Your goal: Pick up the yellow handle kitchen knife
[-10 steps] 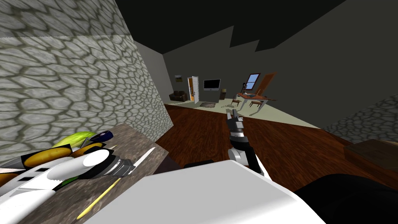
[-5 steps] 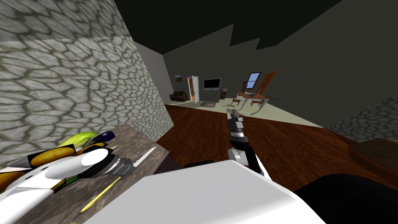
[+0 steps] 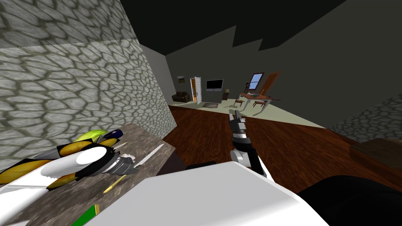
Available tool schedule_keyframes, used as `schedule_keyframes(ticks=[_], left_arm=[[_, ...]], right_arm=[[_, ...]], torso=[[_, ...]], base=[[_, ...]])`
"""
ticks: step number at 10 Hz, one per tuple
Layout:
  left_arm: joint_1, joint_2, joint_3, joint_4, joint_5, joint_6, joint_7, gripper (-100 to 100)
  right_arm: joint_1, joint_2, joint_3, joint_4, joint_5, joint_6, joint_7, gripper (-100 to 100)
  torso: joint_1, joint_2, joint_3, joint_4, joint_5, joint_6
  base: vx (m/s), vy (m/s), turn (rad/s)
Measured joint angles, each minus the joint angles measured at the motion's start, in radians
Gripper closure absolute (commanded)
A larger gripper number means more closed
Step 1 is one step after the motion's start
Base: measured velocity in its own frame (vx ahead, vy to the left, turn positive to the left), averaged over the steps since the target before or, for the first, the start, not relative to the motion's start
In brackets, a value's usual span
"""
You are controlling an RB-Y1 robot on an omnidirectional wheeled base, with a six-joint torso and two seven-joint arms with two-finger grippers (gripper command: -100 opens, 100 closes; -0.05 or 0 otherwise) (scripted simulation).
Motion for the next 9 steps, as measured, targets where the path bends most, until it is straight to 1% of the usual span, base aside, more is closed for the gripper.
schedule_keyframes(ticks=[1, 2, 6, 7, 8, 9], left_arm=[[-0.008, -0.011, -0.011, 0.021, -0.016, -0.01, -0.009, -100], [-0.009, -0.013, -0.013, 0.024, -0.018, -0.013, -0.012, 100], [-0.009, -0.013, -0.013, 0.023, -0.018, -0.012, -0.013, 100], [-0.009, -0.013, -0.013, 0.023, -0.018, -0.012, -0.013, 0], [-0.009, -0.013, -0.013, 0.023, -0.018, -0.012, -0.013, 100], [-0.009, -0.013, -0.013, 0.023, -0.018, -0.012, -0.013, 0]], right_arm=[[0.0, 0.0, 0.0, 0.0, 0.0, 0.0, 0.0, 0], [0.0, 0.0, 0.0, 0.0, 0.0, 0.0, 0.0, 0], [0.0, 0.0, 0.0, 0.0, 0.0, 0.0, 0.0, 0], [0.0, 0.0, 0.0, 0.0, 0.0, 0.0, 0.0, 0], [0.0, 0.0, 0.0, 0.0, 0.0, 0.0, 0.0, 0], [0.0, 0.0, 0.0, 0.0, 0.0, 0.0, 0.0, 0]], torso=[[-0.003, -0.002, -0.001, 0.0, 0.0, 0.0], [-0.003, -0.002, -0.001, -0.001, -0.001, 0.0], [-0.001, -0.002, -0.001, -0.001, 0.0, 0.0], [-0.001, -0.002, -0.001, -0.001, 0.0, 0.0], [-0.001, -0.002, -0.001, -0.001, 0.0, -0.001], [-0.001, -0.002, -0.001, -0.001, 0.0, -0.001]], base=[[0.004, -0.02, -0.009], [0.0, 0.0, 0.0], [0.0, 0.0, 0.0], [0.0, 0.0, 0.0], [0.0, 0.0, 0.0], [0.0, 0.0, 0.0]])
